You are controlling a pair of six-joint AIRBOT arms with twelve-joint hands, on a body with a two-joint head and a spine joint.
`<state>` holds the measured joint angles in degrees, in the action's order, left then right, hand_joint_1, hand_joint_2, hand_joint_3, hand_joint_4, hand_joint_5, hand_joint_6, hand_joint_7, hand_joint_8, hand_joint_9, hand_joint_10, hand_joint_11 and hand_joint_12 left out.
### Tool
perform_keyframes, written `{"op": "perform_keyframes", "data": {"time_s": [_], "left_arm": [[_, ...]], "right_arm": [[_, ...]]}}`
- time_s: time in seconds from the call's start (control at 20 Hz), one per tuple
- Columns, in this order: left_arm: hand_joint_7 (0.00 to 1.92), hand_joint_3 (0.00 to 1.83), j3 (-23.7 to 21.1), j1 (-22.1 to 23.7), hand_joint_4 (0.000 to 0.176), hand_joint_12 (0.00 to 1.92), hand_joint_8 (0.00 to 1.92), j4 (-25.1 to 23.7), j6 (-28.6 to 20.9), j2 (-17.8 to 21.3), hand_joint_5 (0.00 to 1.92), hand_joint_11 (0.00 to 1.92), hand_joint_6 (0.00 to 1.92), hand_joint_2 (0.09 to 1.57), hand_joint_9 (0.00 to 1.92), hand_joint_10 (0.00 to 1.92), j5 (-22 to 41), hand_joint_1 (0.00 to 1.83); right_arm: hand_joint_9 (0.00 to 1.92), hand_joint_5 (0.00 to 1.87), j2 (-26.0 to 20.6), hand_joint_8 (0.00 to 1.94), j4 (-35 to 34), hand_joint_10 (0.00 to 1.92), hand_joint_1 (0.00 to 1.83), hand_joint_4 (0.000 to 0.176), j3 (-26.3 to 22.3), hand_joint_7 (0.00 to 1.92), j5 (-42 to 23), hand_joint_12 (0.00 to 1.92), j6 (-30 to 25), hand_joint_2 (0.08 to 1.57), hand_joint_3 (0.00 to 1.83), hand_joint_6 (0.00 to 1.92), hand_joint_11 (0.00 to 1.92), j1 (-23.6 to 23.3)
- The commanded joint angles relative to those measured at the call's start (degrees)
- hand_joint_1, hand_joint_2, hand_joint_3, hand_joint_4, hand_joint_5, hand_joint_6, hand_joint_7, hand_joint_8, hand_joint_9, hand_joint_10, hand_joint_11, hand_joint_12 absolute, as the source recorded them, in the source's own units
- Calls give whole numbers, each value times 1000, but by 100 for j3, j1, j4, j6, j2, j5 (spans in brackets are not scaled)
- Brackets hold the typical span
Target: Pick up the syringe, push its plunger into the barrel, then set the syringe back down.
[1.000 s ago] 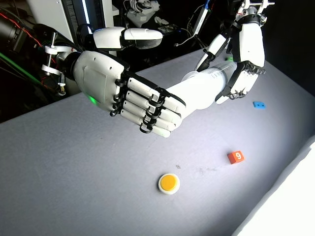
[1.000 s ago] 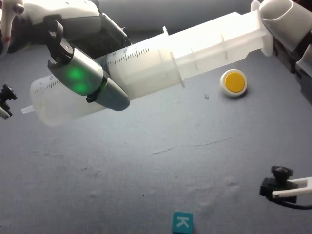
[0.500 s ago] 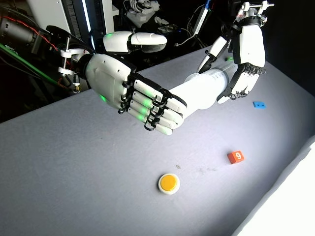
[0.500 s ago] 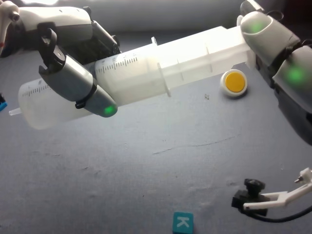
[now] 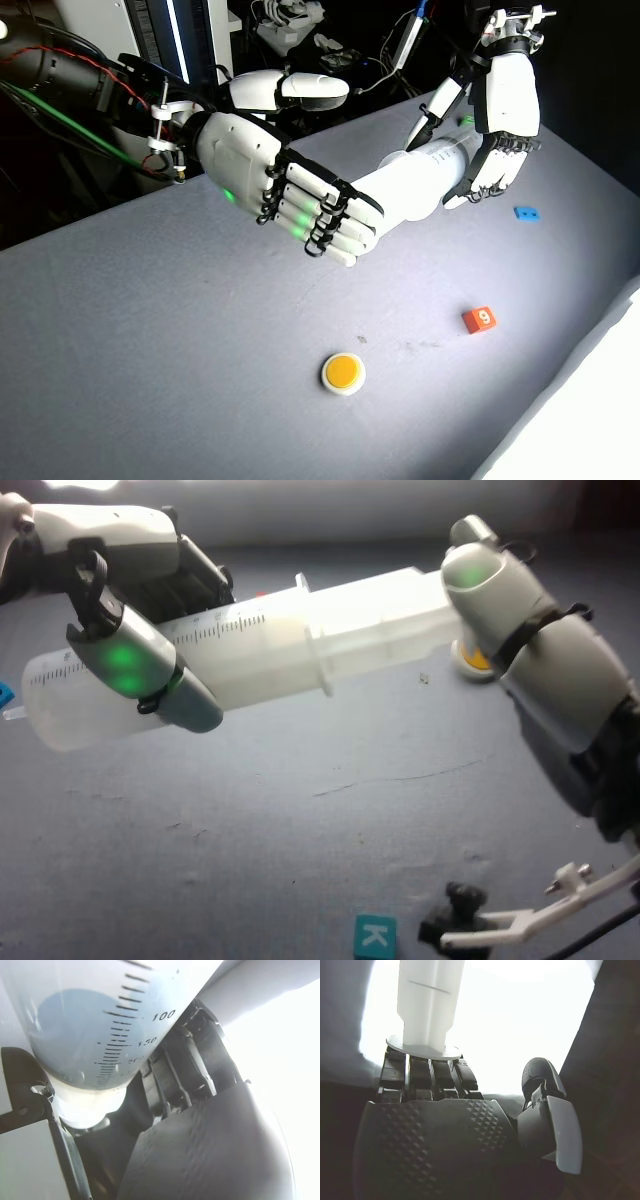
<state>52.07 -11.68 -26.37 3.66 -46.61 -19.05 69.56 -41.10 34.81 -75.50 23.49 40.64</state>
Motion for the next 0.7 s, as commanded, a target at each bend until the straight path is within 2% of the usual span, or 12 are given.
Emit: {"op": "perform_keyframes", "data": {"time_s": [0.0,0.3,0.4,0.45,0.65], "left_arm": [[1067,0,-54,123,0,1415,770,213,-355,-75,883,564,1177,1116,873,1241,1098,1370],[1081,1,-55,115,0,1379,719,213,-355,-74,892,567,1191,1113,874,1231,1077,1371],[1104,0,-57,112,0,1354,684,212,-355,-75,904,581,1174,1107,881,1208,1065,1374],[1057,3,-58,111,0,1365,763,212,-355,-75,878,521,1213,1121,856,1244,1060,1368],[1084,0,-61,106,0,1433,791,212,-355,-77,888,531,1153,1113,861,1236,1055,1372]], "right_arm": [[0,0,181,0,1283,0,0,0,-118,0,460,0,-72,1181,0,0,0,-31],[0,0,655,0,1276,0,0,0,-109,0,736,0,-31,1186,1,0,0,168],[0,0,769,0,1279,0,0,0,-91,0,889,0,-33,1193,4,0,0,102],[0,0,871,0,1284,0,0,0,-65,0,989,0,-47,1192,3,0,0,39],[0,0,1194,0,1281,0,0,0,19,0,1169,0,-53,1186,0,0,0,-165]]}}
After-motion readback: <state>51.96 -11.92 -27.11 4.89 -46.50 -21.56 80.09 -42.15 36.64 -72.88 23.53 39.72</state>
